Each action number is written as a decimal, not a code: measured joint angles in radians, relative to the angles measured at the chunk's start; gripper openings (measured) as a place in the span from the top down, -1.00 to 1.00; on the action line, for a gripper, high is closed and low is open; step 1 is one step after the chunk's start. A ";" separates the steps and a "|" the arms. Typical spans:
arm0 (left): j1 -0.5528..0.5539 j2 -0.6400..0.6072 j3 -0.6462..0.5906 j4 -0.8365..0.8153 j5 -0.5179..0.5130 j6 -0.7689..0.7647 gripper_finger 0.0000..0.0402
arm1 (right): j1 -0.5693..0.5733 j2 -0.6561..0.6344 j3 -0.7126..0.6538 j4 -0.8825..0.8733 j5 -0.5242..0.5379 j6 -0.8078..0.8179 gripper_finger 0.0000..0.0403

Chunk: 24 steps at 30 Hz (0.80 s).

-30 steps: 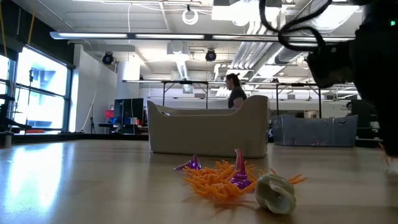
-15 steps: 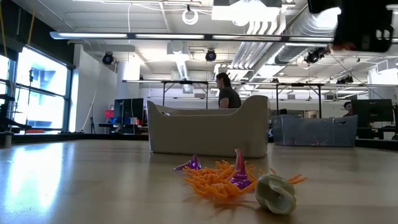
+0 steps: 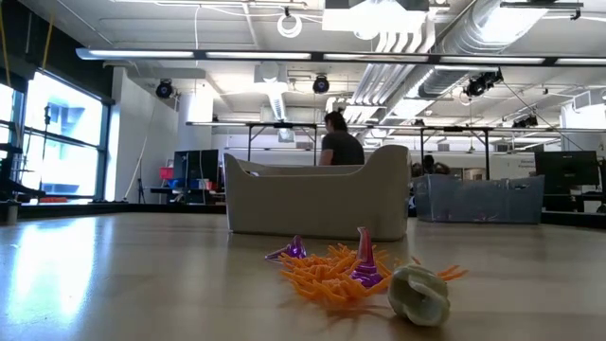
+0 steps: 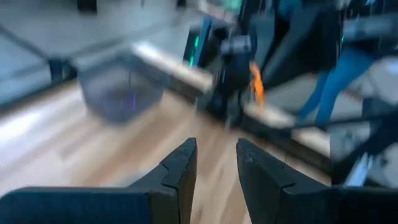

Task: Sort Halloween decoration
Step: Put the orange spider toy into the green bin

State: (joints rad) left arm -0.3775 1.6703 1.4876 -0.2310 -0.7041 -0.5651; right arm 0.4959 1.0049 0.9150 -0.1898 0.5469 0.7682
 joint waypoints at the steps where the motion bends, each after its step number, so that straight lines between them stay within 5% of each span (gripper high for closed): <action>1: 0.013 0.000 0.000 0.052 -0.001 0.040 0.51 | -0.003 -0.005 0.000 0.031 0.006 -0.039 0.98; 8: 0.066 0.000 0.000 0.300 0.000 0.218 0.51 | -0.007 -0.006 0.000 0.133 0.025 -0.234 0.98; 24: 0.103 0.000 0.000 0.349 -0.047 0.322 0.51 | -0.014 -0.003 0.000 0.395 0.231 -0.508 0.98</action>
State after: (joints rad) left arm -0.2744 1.6703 1.4876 0.1178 -0.7511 -0.2434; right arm 0.4820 1.0016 0.9154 0.2050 0.7784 0.2599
